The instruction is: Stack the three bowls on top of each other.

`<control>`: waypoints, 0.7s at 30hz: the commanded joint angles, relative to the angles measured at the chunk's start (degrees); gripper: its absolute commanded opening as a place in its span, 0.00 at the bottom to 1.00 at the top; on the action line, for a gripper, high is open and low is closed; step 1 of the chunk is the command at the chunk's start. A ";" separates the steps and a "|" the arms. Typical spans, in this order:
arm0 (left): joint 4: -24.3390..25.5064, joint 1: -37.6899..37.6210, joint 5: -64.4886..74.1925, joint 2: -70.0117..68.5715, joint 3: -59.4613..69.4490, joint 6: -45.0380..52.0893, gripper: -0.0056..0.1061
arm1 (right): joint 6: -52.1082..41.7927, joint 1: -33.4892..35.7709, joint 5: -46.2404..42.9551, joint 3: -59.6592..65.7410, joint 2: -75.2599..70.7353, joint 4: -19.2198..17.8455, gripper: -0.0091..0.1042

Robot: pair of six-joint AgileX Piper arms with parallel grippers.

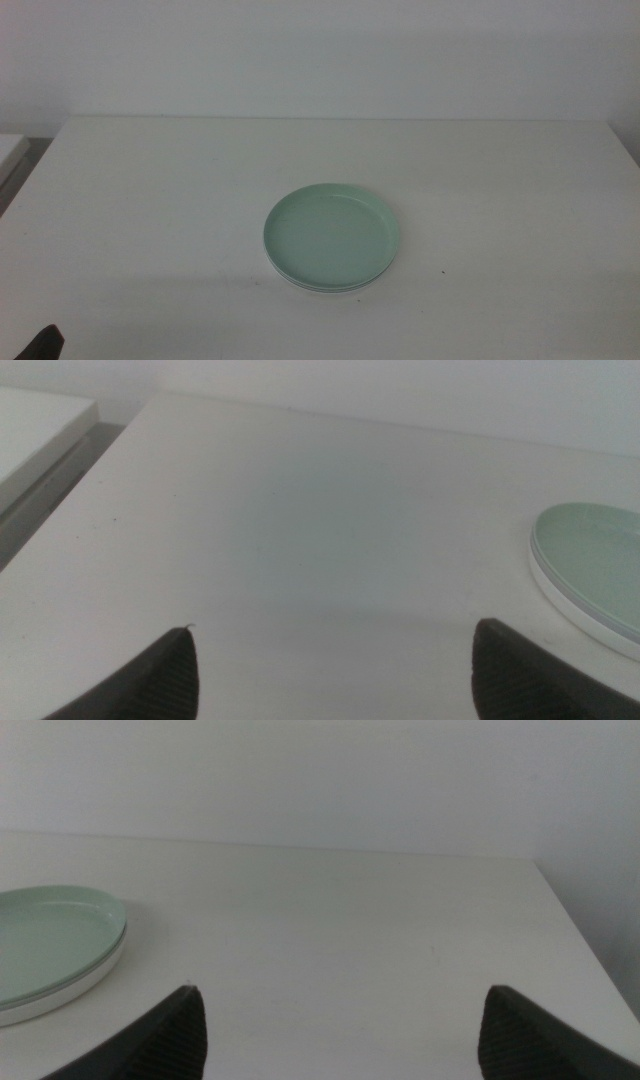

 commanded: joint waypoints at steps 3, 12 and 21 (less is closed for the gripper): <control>-0.88 0.48 -3.95 -0.30 0.83 -0.52 0.89 | -0.45 -0.49 -0.74 0.22 -0.21 -1.29 0.86; 0.69 0.52 -3.81 -0.30 0.83 -0.52 0.89 | -0.45 -0.49 -0.24 0.22 -0.21 -0.91 0.86; 0.69 0.52 -3.81 -0.30 0.83 -0.52 0.89 | 0.16 -0.49 -0.24 0.22 -0.21 -0.91 0.86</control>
